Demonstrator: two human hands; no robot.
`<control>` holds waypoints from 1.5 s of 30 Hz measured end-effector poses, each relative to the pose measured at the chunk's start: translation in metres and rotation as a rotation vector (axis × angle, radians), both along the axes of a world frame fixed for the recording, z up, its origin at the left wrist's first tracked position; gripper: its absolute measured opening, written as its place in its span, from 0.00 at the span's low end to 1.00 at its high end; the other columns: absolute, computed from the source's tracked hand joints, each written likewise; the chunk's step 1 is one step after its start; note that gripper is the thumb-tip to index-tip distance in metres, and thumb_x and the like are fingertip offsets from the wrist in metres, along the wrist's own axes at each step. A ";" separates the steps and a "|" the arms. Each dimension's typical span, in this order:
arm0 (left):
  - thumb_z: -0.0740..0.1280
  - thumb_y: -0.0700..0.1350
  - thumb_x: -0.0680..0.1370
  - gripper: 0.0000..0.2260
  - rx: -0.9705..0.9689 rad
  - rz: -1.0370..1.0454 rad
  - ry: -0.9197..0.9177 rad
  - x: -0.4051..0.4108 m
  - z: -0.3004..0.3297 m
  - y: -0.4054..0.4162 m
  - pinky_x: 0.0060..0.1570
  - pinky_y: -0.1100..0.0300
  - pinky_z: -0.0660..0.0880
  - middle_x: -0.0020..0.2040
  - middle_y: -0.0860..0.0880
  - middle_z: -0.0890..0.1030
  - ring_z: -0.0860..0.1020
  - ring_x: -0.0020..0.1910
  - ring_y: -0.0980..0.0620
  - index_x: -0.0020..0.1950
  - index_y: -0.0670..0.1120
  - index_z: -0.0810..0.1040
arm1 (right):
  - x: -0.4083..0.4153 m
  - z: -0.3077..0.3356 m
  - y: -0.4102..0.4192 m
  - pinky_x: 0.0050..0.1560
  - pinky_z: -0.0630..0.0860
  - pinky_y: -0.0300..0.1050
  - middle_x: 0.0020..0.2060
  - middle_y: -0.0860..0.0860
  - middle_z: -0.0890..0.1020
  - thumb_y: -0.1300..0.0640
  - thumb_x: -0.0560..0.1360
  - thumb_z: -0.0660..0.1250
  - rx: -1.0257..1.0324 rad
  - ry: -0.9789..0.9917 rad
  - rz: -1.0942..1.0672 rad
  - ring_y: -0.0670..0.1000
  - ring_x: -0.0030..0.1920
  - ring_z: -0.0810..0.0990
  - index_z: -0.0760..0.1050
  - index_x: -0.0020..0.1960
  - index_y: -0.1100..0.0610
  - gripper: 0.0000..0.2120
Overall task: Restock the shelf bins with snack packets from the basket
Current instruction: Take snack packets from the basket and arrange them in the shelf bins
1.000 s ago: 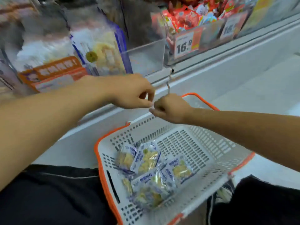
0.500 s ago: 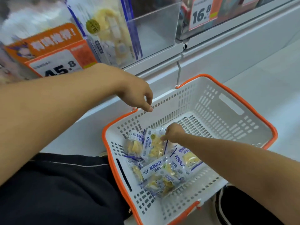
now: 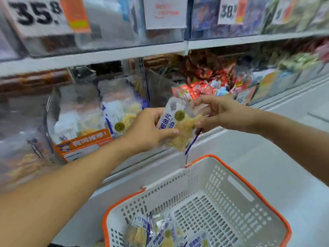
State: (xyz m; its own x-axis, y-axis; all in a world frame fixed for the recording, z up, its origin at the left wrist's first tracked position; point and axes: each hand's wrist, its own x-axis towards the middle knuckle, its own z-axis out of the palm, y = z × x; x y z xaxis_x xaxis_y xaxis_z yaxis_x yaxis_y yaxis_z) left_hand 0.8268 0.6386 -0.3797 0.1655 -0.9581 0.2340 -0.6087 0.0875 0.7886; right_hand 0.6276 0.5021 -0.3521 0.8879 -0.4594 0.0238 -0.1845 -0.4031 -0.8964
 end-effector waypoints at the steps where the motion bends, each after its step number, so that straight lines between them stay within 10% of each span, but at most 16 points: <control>1: 0.78 0.45 0.71 0.08 -0.098 0.015 -0.141 -0.001 0.005 -0.002 0.30 0.60 0.69 0.32 0.51 0.81 0.74 0.29 0.60 0.40 0.46 0.80 | 0.005 0.008 -0.001 0.44 0.80 0.44 0.38 0.56 0.84 0.61 0.71 0.76 -0.194 0.016 0.030 0.49 0.40 0.81 0.78 0.51 0.54 0.10; 6: 0.74 0.53 0.74 0.20 -0.417 0.383 -0.449 0.016 0.031 -0.005 0.52 0.54 0.76 0.55 0.52 0.82 0.78 0.54 0.52 0.64 0.50 0.77 | 0.038 0.050 -0.005 0.38 0.71 0.36 0.31 0.44 0.79 0.57 0.74 0.74 -1.006 -0.215 -0.170 0.41 0.35 0.77 0.81 0.41 0.59 0.06; 9: 0.62 0.63 0.78 0.29 -0.116 0.596 -0.719 0.043 0.038 -0.002 0.68 0.47 0.67 0.71 0.47 0.71 0.68 0.70 0.45 0.74 0.47 0.67 | 0.062 0.061 -0.015 0.41 0.73 0.50 0.38 0.53 0.83 0.57 0.76 0.69 -1.151 -0.189 -0.264 0.57 0.40 0.80 0.80 0.44 0.57 0.04; 13: 0.44 0.62 0.82 0.28 0.309 0.568 -0.894 0.047 0.035 -0.002 0.63 0.47 0.68 0.69 0.43 0.73 0.70 0.67 0.41 0.71 0.47 0.68 | 0.121 0.057 -0.016 0.42 0.70 0.50 0.49 0.57 0.82 0.60 0.79 0.64 -1.389 0.161 -0.328 0.63 0.49 0.81 0.79 0.54 0.56 0.07; 20: 0.41 0.60 0.83 0.27 0.447 0.503 -0.907 0.055 0.031 -0.011 0.69 0.49 0.63 0.76 0.44 0.64 0.64 0.73 0.44 0.76 0.47 0.60 | 0.220 0.032 -0.067 0.55 0.77 0.53 0.59 0.59 0.79 0.65 0.80 0.60 -1.323 0.530 -0.254 0.62 0.59 0.78 0.76 0.62 0.62 0.12; 29: 0.41 0.59 0.83 0.27 0.475 0.498 -0.884 0.064 0.029 -0.022 0.69 0.48 0.64 0.74 0.43 0.66 0.66 0.71 0.43 0.75 0.47 0.60 | 0.273 0.017 -0.101 0.54 0.73 0.52 0.57 0.59 0.79 0.65 0.76 0.65 -1.448 0.379 -0.190 0.62 0.59 0.77 0.77 0.58 0.60 0.11; 35: 0.41 0.59 0.83 0.25 0.457 0.508 -0.865 0.064 0.027 -0.022 0.68 0.48 0.65 0.72 0.43 0.68 0.67 0.69 0.43 0.72 0.47 0.62 | 0.277 0.008 -0.110 0.59 0.74 0.52 0.67 0.56 0.73 0.52 0.68 0.75 -1.259 0.215 -0.165 0.61 0.65 0.73 0.69 0.68 0.53 0.30; 45: 0.41 0.60 0.83 0.27 0.480 0.498 -0.869 0.063 0.029 -0.022 0.69 0.48 0.63 0.73 0.44 0.66 0.65 0.71 0.44 0.74 0.47 0.61 | 0.292 -0.012 -0.103 0.69 0.64 0.58 0.73 0.59 0.67 0.56 0.78 0.60 -1.401 0.296 -0.454 0.63 0.73 0.63 0.66 0.74 0.55 0.24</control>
